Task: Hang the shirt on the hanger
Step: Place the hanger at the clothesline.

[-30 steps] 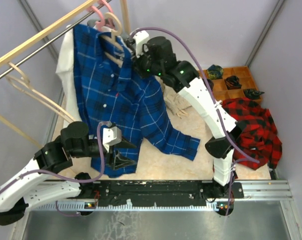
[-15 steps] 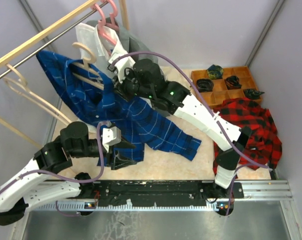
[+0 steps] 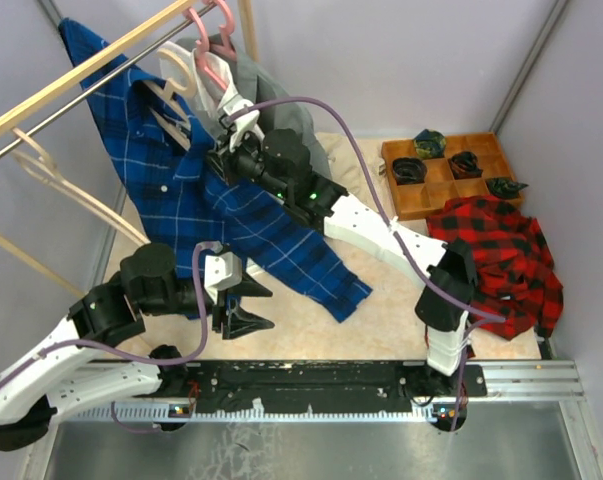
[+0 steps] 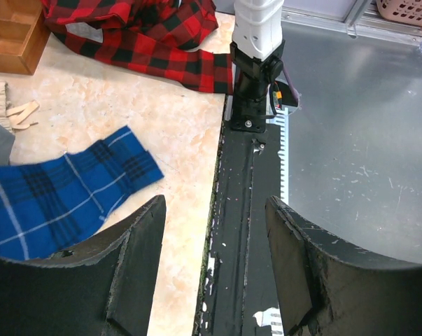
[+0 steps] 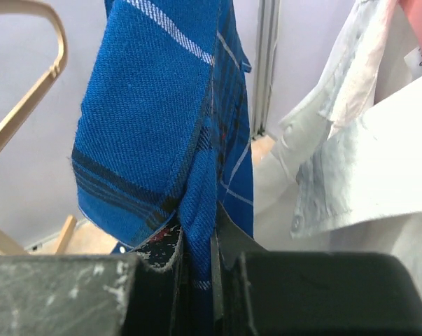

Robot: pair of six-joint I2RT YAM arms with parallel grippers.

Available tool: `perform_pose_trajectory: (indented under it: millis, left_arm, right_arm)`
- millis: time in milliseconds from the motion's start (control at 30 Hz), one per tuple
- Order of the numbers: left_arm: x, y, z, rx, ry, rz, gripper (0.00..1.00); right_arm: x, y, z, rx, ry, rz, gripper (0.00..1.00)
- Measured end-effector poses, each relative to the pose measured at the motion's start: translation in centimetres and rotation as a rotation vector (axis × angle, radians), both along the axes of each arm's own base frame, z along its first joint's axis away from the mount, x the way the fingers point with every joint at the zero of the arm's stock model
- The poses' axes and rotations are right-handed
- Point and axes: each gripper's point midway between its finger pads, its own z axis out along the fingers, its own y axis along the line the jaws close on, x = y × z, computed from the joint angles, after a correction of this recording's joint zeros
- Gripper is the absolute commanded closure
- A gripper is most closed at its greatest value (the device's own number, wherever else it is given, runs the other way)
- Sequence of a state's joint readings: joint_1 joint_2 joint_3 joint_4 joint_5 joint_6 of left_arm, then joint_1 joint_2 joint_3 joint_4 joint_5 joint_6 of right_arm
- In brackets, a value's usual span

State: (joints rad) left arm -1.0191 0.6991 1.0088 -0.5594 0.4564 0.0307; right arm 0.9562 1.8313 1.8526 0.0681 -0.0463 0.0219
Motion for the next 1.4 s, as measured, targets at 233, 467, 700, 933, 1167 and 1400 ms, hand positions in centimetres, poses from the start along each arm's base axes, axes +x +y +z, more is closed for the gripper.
perform_pose_trajectory:
  millis: [233, 467, 700, 933, 1167, 1400]
  left_arm:
    - [-0.1, 0.2, -0.1, -0.004, -0.003, 0.004, 0.35]
    - [-0.2, 0.4, -0.8, -0.002, 0.008, 0.01, 0.35]
    - [-0.2, 0.5, -0.9, -0.001, 0.009, 0.013, 0.35]
    - [-0.2, 0.5, -0.8, -0.003, 0.008, 0.014, 0.35]
    - [-0.2, 0.6, -0.7, -0.007, 0.005, 0.014, 0.35]
    - [-0.1, 0.5, -0.6, -0.012, 0.002, 0.013, 0.35]
  right_arm:
    - [2.1, 1.5, -0.1, 0.137, -0.024, -0.007, 1.0]
    - [3.7, 3.2, -3.1, 0.159, -0.022, -0.011, 1.0]
    - [4.7, 4.9, -5.1, 0.132, -0.006, -0.002, 1.0]
    - [5.0, 5.7, -2.6, 0.16, -0.038, 0.015, 1.0]
    - [5.4, 6.3, -0.3, 0.169, -0.06, 0.02, 1.0]
    - [6.1, 7.3, -2.4, 0.128, -0.038, 0.017, 1.0]
